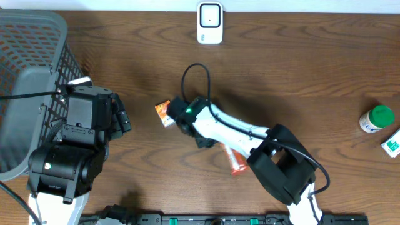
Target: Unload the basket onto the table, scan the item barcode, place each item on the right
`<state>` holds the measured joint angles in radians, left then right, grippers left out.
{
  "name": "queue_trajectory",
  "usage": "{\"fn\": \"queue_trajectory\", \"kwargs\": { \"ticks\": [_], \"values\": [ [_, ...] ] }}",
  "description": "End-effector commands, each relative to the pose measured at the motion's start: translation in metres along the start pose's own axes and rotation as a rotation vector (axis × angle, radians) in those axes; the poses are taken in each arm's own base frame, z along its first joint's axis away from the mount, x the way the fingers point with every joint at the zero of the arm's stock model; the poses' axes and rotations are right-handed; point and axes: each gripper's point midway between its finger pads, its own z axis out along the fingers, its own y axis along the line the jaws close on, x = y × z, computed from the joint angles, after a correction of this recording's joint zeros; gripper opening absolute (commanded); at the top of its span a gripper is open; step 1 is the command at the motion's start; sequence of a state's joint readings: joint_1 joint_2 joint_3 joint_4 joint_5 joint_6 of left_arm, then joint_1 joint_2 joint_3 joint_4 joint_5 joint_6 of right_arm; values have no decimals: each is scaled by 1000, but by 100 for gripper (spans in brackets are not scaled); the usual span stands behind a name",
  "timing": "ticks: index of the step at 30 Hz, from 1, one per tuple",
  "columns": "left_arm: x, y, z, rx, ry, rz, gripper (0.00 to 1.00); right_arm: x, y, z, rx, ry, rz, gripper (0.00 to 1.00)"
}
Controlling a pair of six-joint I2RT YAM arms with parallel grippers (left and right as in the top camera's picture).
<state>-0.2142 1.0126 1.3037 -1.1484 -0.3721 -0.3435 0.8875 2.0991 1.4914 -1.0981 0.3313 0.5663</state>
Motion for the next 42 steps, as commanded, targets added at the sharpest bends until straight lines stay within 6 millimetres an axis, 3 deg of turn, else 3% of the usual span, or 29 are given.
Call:
{"fn": "queue_trajectory", "kwargs": {
  "ticks": [1,10,17,21,27,31,34,38,42],
  "values": [
    [-2,0,-2,0,-6,-12,98,6,14,-3,-50,22,10,55],
    [-2,1,-2,-1,-6,-12,98,10,16,-19,-97,78,15,72],
    [-2,1,-2,0,-6,-12,98,-7,11,-53,-184,98,54,74],
    [-2,1,-2,-1,-6,-12,98,-10,13,-61,-305,147,20,74],
    [-2,1,-2,-1,-6,-12,98,-21,-14,-51,-453,205,-4,74],
    [-2,1,-2,-1,-6,-12,98,-25,-26,-55,-658,221,-85,74],
    [-2,1,-2,-1,-6,-12,98,-27,-36,-56,-794,211,-120,80],
    [-2,1,-2,-1,-6,-12,98,-17,-59,-32,-831,249,-80,80],
    [-2,1,-2,-1,-6,-12,98,-3,-66,-1,-836,282,-31,81]
  ]
}}
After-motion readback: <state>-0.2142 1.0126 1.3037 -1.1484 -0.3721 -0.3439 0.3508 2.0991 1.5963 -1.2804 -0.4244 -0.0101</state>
